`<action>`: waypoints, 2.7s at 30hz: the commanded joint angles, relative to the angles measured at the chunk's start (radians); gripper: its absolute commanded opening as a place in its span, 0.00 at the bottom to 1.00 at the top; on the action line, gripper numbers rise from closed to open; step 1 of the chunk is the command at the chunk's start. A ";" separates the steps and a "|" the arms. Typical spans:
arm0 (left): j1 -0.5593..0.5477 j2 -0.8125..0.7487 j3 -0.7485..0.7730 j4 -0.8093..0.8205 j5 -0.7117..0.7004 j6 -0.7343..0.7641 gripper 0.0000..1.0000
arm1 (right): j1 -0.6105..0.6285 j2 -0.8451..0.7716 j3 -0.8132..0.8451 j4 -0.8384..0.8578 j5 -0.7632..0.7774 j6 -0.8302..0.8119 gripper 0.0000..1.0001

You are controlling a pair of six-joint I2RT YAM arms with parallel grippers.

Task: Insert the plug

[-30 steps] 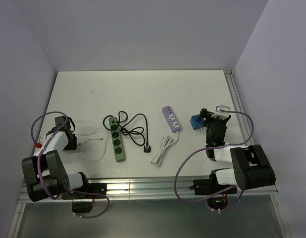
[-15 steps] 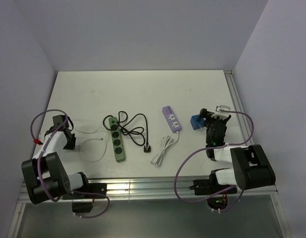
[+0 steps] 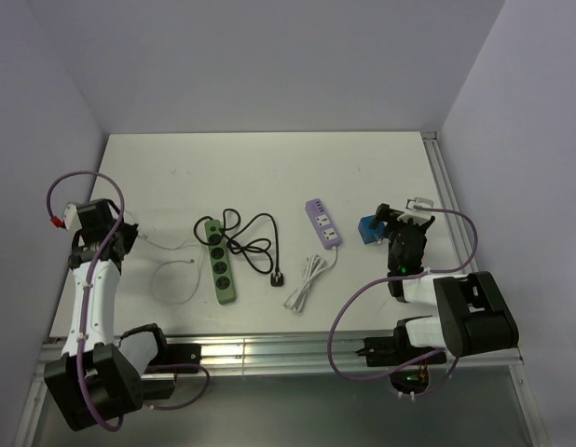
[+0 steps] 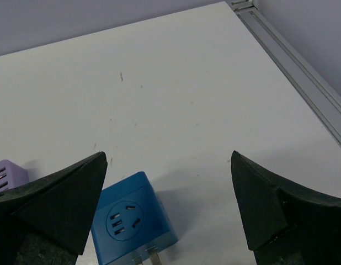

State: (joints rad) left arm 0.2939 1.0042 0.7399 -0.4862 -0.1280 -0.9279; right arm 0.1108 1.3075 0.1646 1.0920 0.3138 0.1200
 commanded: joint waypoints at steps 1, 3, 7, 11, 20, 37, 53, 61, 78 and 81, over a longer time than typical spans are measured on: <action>-0.021 -0.059 0.038 0.080 0.105 0.103 0.00 | 0.000 -0.010 0.027 0.068 0.027 -0.017 1.00; -0.041 -0.073 0.059 0.095 0.119 0.127 0.00 | 0.001 -0.030 0.026 0.054 0.044 -0.010 1.00; -0.096 -0.075 0.088 0.144 0.188 0.175 0.00 | 0.006 -0.122 0.088 -0.111 0.050 -0.019 1.00; -0.197 -0.041 0.104 0.216 0.238 0.181 0.00 | 0.032 -0.247 0.139 -0.313 0.094 0.010 1.00; -0.446 0.111 0.190 0.365 0.372 0.192 0.00 | 0.038 -0.284 0.512 -0.997 -0.257 0.193 1.00; -0.686 0.169 0.190 0.675 0.915 0.253 0.00 | 0.043 -0.392 0.523 -0.910 -1.093 0.438 0.98; -0.880 0.148 0.188 0.663 0.828 0.279 0.00 | 0.375 -0.320 0.595 -0.747 -0.954 0.730 0.81; -0.904 0.103 0.173 0.635 0.801 0.296 0.00 | 0.395 -0.246 0.607 -0.699 -0.894 0.808 0.72; -0.912 0.065 0.148 0.598 0.765 0.316 0.00 | 0.408 -0.093 0.644 -0.503 -0.956 0.955 0.45; -0.917 0.048 0.151 0.546 0.679 0.339 0.00 | 0.421 -0.085 0.650 -0.472 -0.952 0.987 0.10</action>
State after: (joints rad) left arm -0.6132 1.1015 0.8867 0.0799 0.6174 -0.6331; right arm 0.5159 1.2213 0.7605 0.5262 -0.6277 1.0615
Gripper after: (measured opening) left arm 0.022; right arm 0.174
